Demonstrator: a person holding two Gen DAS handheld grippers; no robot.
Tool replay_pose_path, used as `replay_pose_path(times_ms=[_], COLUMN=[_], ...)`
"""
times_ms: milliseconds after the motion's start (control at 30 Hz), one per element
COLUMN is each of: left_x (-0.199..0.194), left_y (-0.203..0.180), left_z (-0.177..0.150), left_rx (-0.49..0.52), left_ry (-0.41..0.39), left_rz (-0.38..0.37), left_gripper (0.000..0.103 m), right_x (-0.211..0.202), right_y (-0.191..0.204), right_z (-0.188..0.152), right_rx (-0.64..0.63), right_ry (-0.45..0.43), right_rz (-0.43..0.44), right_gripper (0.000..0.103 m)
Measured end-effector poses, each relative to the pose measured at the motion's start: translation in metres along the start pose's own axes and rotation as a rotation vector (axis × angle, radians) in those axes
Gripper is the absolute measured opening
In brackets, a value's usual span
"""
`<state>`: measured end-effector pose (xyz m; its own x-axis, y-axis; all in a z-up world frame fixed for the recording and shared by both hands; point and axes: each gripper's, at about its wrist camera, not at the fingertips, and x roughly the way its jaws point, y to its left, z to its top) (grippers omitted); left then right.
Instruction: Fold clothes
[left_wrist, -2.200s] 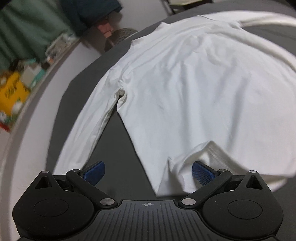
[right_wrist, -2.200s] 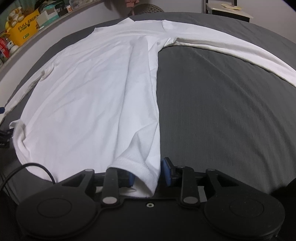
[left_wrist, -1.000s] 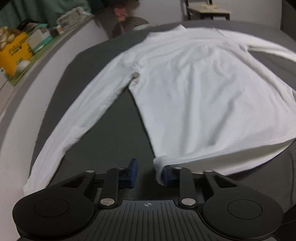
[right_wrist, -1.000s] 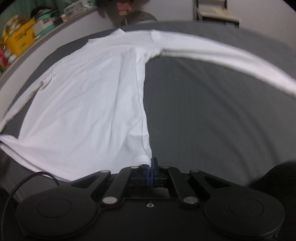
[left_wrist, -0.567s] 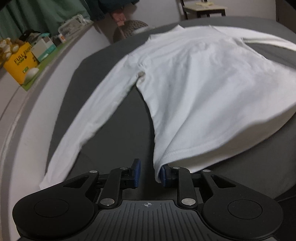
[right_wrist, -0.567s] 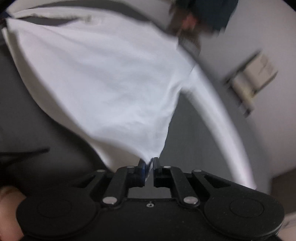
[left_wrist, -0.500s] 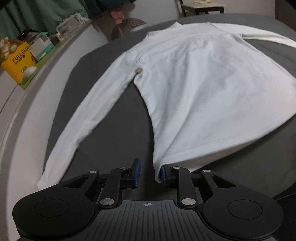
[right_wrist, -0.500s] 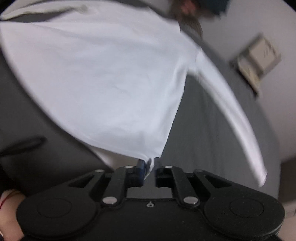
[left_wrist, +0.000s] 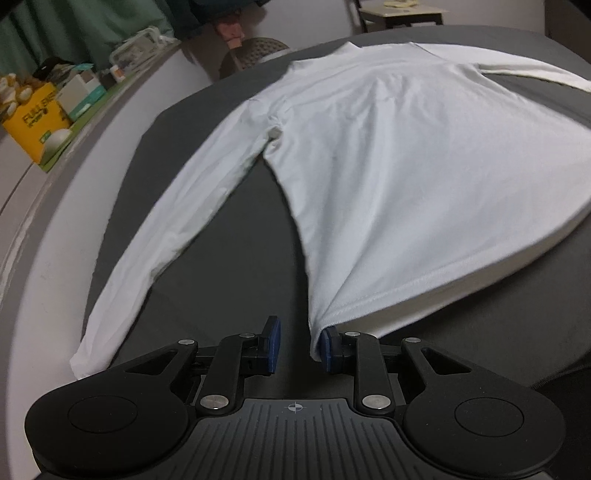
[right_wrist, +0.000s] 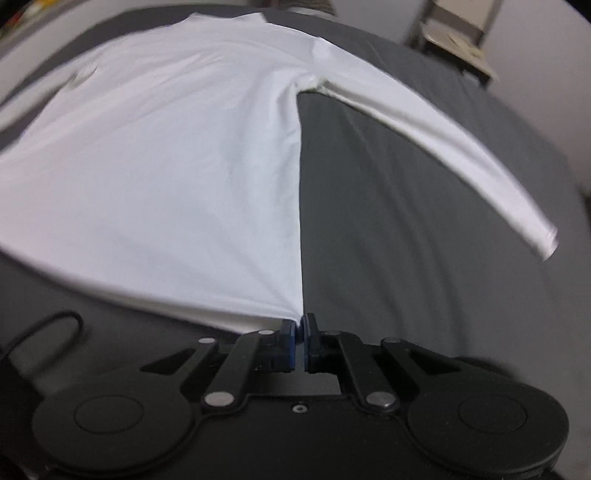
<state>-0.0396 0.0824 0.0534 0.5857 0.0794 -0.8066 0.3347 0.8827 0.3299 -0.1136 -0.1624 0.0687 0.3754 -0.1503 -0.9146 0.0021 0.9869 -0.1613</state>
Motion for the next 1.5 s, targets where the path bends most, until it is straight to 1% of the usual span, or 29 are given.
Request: replay_pose_path(times_ms=[33, 67, 167, 233, 267, 367, 433, 500, 533, 567, 600, 667, 700, 800, 833, 867, 900, 933, 1000, 1033, 1100, 1233, 1333, 1367, 1400, 1433, 1467, 1500], left_x=[0.001, 0.001, 0.005, 0.009, 0.011, 0.016, 0.020, 0.024, 0.026, 0.028, 0.029, 0.031, 0.031, 0.036, 0.035, 0.034, 0.033, 0.032, 0.028, 0.026, 0.017, -0.006, -0.024, -0.029, -0.030, -0.028, -0.022, -0.013], left_y=[-0.001, -0.003, -0.006, -0.005, -0.006, -0.006, -0.006, -0.009, -0.011, -0.012, -0.011, -0.010, -0.009, -0.006, -0.002, 0.001, 0.005, 0.010, 0.019, 0.023, 0.034, 0.061, 0.073, 0.076, 0.074, 0.069, 0.062, 0.052], left_z=[0.001, 0.001, 0.003, 0.004, 0.004, 0.003, 0.001, -0.003, -0.006, -0.008, -0.010, -0.014, -0.016, -0.021, -0.023, -0.025, -0.027, -0.029, -0.031, -0.033, -0.034, -0.031, -0.016, -0.011, -0.006, 0.000, 0.007, 0.013], left_rx=[0.012, 0.024, 0.047, 0.047, 0.048, 0.039, 0.021, 0.040, 0.050, 0.051, 0.045, 0.032, 0.026, 0.025, 0.006, -0.012, -0.031, -0.050, -0.067, -0.076, -0.114, -0.244, -0.372, -0.414, -0.451, -0.476, -0.492, -0.492], left_ry=[0.010, 0.021, 0.053, 0.076, 0.091, 0.127, 0.161, 0.198, 0.217, 0.232, 0.240, 0.256, 0.265, 0.341, 0.343, 0.346, 0.347, 0.343, 0.326, 0.317, 0.285, 0.196, 0.070, 0.028, -0.015, -0.051, -0.075, -0.079], left_rz=[-0.001, -0.003, -0.015, -0.039, -0.051, -0.078, -0.111, -0.123, -0.129, -0.130, -0.132, -0.136, -0.139, -0.158, -0.160, -0.162, -0.165, -0.163, -0.138, -0.126, -0.105, -0.074, -0.071, -0.072, -0.104, -0.144, -0.192, -0.235], left_gripper=[0.026, 0.026, 0.026, 0.026, 0.026, 0.026, 0.026, 0.026, 0.026, 0.026, 0.026, 0.027, 0.027, 0.027, 0.029, 0.033, 0.040, 0.045, 0.069, 0.073, 0.075, 0.075, 0.075, 0.075, 0.075, 0.075, 0.075, 0.075], right_x=[-0.004, -0.001, 0.016, 0.030, 0.026, 0.019, 0.017, 0.017, 0.017, 0.017, 0.022, 0.031, 0.037, 0.048, 0.056, 0.060, 0.060, 0.060, 0.058, 0.057, 0.053, 0.044, 0.038, 0.035, 0.033, 0.031, 0.029, 0.027], right_y=[-0.002, -0.001, 0.002, 0.001, 0.001, -0.001, 0.000, 0.002, 0.003, 0.004, 0.007, 0.012, 0.016, 0.023, 0.024, 0.025, 0.025, 0.025, 0.029, 0.031, 0.034, 0.042, 0.047, 0.049, 0.051, 0.053, 0.055, 0.057], right_z=[0.001, 0.001, -0.004, -0.006, -0.013, -0.005, 0.001, 0.009, 0.012, 0.016, 0.020, 0.027, 0.029, 0.029, 0.031, 0.029, 0.027, 0.025, 0.022, 0.020, 0.016, 0.025, 0.032, 0.034, 0.036, 0.038, 0.041, 0.043], right_rx=[-0.030, -0.062, -0.122, -0.111, -0.104, -0.059, -0.026, 0.008, 0.025, 0.041, 0.051, 0.075, 0.084, 0.111, 0.120, 0.126, 0.123, 0.121, 0.090, 0.070, 0.039, 0.055, 0.066, 0.070, 0.074, 0.078, 0.082, 0.086], right_ry=[0.017, 0.053, 0.143, 0.167, 0.171, 0.126, 0.095, 0.056, 0.037, 0.017, 0.006, 0.000, 0.002, 0.013, 0.026, 0.024, 0.014, 0.005, 0.012, 0.018, 0.034, -0.030, -0.078, -0.094, -0.110, -0.126, -0.142, -0.157], right_rz=[-0.005, -0.007, -0.006, -0.017, -0.010, 0.035, 0.071, 0.107, 0.125, 0.143, 0.166, 0.194, 0.211, 0.240, 0.243, 0.243, 0.251, 0.258, 0.255, 0.249, 0.237, 0.225, 0.216, 0.212, 0.209, 0.206, 0.203, 0.200], right_gripper=[0.004, 0.001, 0.001, 0.001, 0.001, 0.003, 0.006, 0.015, 0.018, 0.023, 0.025, 0.027, 0.029, 0.034, 0.034, 0.037, 0.042, 0.044, 0.050, 0.052, 0.055, 0.055, 0.057, 0.060, 0.063, 0.064, 0.065, 0.065])
